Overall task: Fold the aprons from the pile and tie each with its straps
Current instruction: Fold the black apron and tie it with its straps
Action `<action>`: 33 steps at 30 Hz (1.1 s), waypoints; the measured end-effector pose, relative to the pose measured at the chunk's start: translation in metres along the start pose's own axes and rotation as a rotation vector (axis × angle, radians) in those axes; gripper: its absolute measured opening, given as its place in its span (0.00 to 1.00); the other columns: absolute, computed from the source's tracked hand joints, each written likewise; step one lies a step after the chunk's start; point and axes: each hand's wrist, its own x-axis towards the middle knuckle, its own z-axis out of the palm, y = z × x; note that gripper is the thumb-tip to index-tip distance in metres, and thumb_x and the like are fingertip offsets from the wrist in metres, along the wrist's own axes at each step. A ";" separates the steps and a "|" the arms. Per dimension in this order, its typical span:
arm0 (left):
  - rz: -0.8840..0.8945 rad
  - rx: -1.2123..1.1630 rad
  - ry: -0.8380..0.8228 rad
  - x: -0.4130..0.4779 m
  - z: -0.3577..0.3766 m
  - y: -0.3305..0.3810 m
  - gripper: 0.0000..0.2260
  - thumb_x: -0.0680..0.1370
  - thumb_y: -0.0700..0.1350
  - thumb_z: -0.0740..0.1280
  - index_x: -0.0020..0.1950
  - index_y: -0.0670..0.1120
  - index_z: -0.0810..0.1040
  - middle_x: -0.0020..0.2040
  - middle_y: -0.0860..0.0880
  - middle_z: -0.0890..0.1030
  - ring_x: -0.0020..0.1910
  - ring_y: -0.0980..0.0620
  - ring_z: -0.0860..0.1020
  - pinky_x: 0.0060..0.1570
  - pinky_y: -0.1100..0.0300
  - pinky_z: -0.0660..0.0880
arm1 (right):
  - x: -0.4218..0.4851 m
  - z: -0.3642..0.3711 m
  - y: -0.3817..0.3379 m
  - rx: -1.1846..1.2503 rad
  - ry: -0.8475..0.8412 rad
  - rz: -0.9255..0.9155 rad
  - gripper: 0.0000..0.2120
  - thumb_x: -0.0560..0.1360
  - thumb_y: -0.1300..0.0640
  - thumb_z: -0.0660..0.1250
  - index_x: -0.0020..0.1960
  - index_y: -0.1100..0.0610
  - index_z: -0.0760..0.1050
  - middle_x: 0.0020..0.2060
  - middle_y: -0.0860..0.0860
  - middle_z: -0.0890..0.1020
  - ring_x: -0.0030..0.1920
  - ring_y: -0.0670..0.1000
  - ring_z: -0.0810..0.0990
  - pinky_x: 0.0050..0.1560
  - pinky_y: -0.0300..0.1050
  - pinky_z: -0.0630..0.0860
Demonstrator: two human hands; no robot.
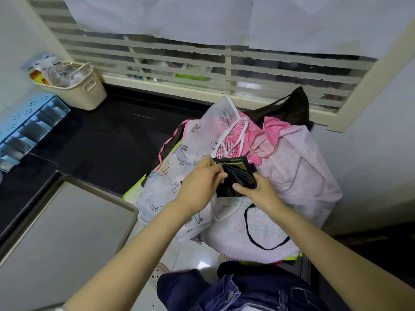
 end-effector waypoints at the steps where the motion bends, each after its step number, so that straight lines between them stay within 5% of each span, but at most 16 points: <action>1: 0.030 0.000 0.020 0.002 -0.002 -0.003 0.10 0.80 0.47 0.61 0.45 0.44 0.78 0.51 0.49 0.70 0.48 0.51 0.71 0.43 0.61 0.67 | -0.001 0.001 0.001 0.011 -0.010 0.005 0.08 0.73 0.64 0.70 0.51 0.58 0.76 0.42 0.48 0.81 0.42 0.40 0.78 0.41 0.26 0.74; 4: 0.115 0.039 -0.023 0.011 -0.005 -0.011 0.09 0.79 0.47 0.64 0.45 0.43 0.79 0.67 0.43 0.69 0.66 0.44 0.64 0.63 0.56 0.61 | -0.004 0.002 0.002 -0.017 -0.065 -0.003 0.09 0.72 0.65 0.70 0.51 0.57 0.76 0.41 0.48 0.81 0.42 0.41 0.78 0.41 0.27 0.74; 6: 0.134 -0.077 -0.217 0.017 -0.010 -0.013 0.09 0.80 0.46 0.63 0.43 0.44 0.79 0.66 0.44 0.72 0.70 0.47 0.62 0.66 0.57 0.59 | -0.005 0.002 0.003 -0.069 -0.112 -0.010 0.10 0.72 0.66 0.70 0.52 0.58 0.77 0.42 0.50 0.81 0.43 0.44 0.79 0.43 0.29 0.74; 8: 0.112 -0.270 -0.400 0.021 -0.017 -0.015 0.10 0.80 0.44 0.63 0.40 0.46 0.77 0.47 0.51 0.78 0.54 0.55 0.74 0.52 0.65 0.67 | -0.005 -0.001 0.005 -0.102 -0.153 -0.003 0.12 0.71 0.67 0.71 0.54 0.60 0.77 0.45 0.51 0.82 0.45 0.46 0.79 0.47 0.34 0.75; 10: 0.056 -0.359 -0.482 0.022 -0.024 -0.015 0.11 0.80 0.44 0.63 0.38 0.48 0.77 0.35 0.54 0.74 0.36 0.58 0.71 0.41 0.68 0.65 | -0.005 -0.004 0.006 -0.131 -0.201 -0.003 0.13 0.71 0.67 0.71 0.55 0.60 0.77 0.47 0.53 0.82 0.46 0.45 0.79 0.50 0.38 0.75; 14: -0.118 -0.553 -0.525 0.016 -0.022 -0.017 0.11 0.78 0.44 0.66 0.36 0.49 0.80 0.30 0.59 0.76 0.33 0.64 0.72 0.40 0.73 0.66 | -0.004 -0.008 0.011 -0.140 -0.212 0.012 0.17 0.70 0.67 0.72 0.57 0.61 0.77 0.49 0.54 0.83 0.48 0.47 0.80 0.52 0.40 0.76; 17: -0.242 -0.709 -0.528 0.013 -0.017 -0.018 0.07 0.76 0.43 0.69 0.39 0.45 0.83 0.39 0.52 0.83 0.44 0.58 0.80 0.48 0.69 0.71 | -0.006 -0.010 0.014 -0.129 -0.245 0.050 0.18 0.70 0.66 0.72 0.58 0.60 0.77 0.50 0.54 0.83 0.50 0.48 0.81 0.54 0.42 0.76; 21: -0.333 -0.803 -0.417 0.012 -0.009 -0.020 0.08 0.76 0.42 0.68 0.38 0.43 0.83 0.40 0.45 0.84 0.42 0.51 0.81 0.46 0.66 0.75 | -0.005 -0.009 0.016 -0.016 -0.183 0.081 0.17 0.70 0.66 0.72 0.58 0.58 0.76 0.50 0.52 0.83 0.51 0.48 0.81 0.54 0.41 0.77; 26: -0.464 -0.871 -0.006 0.013 -0.005 -0.025 0.12 0.77 0.42 0.67 0.34 0.45 0.81 0.33 0.47 0.79 0.36 0.52 0.76 0.43 0.64 0.72 | -0.001 -0.012 0.007 0.061 0.038 0.049 0.05 0.75 0.66 0.67 0.50 0.59 0.76 0.43 0.49 0.80 0.45 0.45 0.78 0.42 0.26 0.74; 29: -0.497 -0.884 0.119 0.013 -0.007 -0.026 0.13 0.78 0.42 0.66 0.33 0.45 0.79 0.30 0.50 0.77 0.32 0.55 0.74 0.36 0.70 0.71 | -0.005 -0.012 0.001 -0.018 -0.067 0.024 0.06 0.78 0.61 0.64 0.46 0.54 0.78 0.39 0.41 0.81 0.41 0.36 0.79 0.42 0.25 0.72; 33: -0.493 -1.126 0.117 0.011 -0.009 -0.026 0.13 0.79 0.42 0.64 0.35 0.42 0.80 0.32 0.50 0.81 0.36 0.54 0.77 0.41 0.67 0.73 | -0.004 -0.009 0.002 0.023 -0.167 0.059 0.13 0.81 0.58 0.58 0.47 0.65 0.76 0.25 0.37 0.76 0.32 0.34 0.75 0.41 0.30 0.68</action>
